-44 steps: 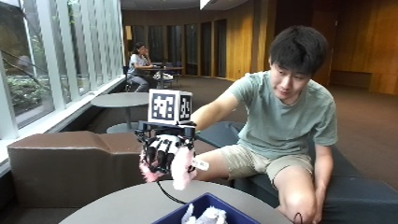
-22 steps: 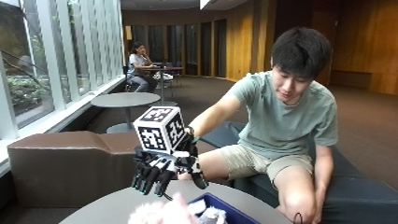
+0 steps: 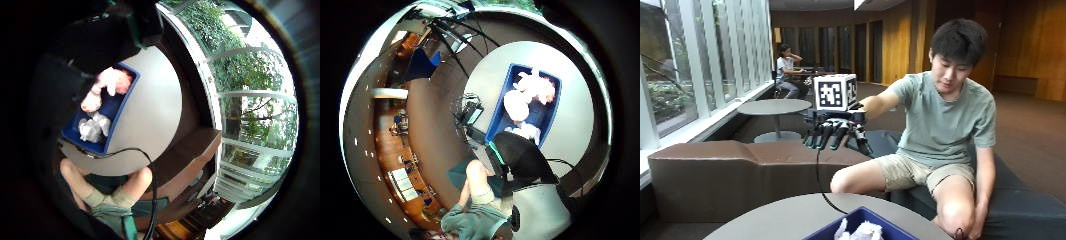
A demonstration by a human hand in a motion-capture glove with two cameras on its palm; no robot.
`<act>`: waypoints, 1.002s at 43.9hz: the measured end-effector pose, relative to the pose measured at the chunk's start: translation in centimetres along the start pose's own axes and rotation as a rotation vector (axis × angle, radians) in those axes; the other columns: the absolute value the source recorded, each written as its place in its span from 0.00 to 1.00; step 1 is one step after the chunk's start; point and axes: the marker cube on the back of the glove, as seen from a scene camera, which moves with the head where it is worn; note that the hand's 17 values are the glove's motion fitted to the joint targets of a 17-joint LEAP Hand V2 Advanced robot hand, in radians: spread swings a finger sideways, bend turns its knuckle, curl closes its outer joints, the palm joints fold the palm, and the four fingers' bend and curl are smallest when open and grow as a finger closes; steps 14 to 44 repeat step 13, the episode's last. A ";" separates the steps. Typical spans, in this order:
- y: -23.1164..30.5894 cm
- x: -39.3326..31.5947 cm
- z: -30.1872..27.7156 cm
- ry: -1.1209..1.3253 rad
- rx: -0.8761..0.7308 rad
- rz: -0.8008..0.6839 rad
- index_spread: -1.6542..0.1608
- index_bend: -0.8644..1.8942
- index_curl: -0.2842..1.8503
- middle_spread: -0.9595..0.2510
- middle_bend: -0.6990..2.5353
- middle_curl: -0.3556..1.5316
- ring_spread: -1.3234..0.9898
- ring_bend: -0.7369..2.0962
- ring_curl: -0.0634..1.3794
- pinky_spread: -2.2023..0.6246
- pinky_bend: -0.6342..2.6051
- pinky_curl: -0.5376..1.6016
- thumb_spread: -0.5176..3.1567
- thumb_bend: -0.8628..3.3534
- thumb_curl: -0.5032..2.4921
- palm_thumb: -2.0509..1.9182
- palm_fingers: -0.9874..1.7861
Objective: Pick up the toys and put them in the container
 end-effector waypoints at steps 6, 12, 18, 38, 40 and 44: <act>4.5 -2.0 0.7 -0.026 0.082 -0.100 0.80 0.37 0.35 0.76 0.27 0.42 0.54 0.41 0.38 0.79 0.48 0.44 0.47 0.20 0.33 0.55 0.36; 6.6 -2.2 2.2 0.020 0.073 -0.155 0.80 0.37 0.34 0.76 0.28 0.42 0.53 0.43 0.39 0.79 0.47 0.43 0.48 0.20 0.32 0.56 0.37; 6.7 -2.1 2.2 0.029 0.068 -0.157 0.80 0.37 0.34 0.76 0.28 0.42 0.53 0.43 0.39 0.78 0.47 0.43 0.48 0.20 0.32 0.56 0.37; 6.7 -2.1 2.2 0.029 0.068 -0.157 0.80 0.37 0.34 0.76 0.28 0.42 0.53 0.43 0.39 0.78 0.47 0.43 0.48 0.20 0.32 0.56 0.37; 6.7 -2.1 2.2 0.029 0.068 -0.157 0.80 0.37 0.34 0.76 0.28 0.42 0.53 0.43 0.39 0.78 0.47 0.43 0.48 0.20 0.32 0.56 0.37; 6.7 -2.1 2.2 0.029 0.068 -0.157 0.80 0.37 0.34 0.76 0.28 0.42 0.53 0.43 0.39 0.78 0.47 0.43 0.48 0.20 0.32 0.56 0.37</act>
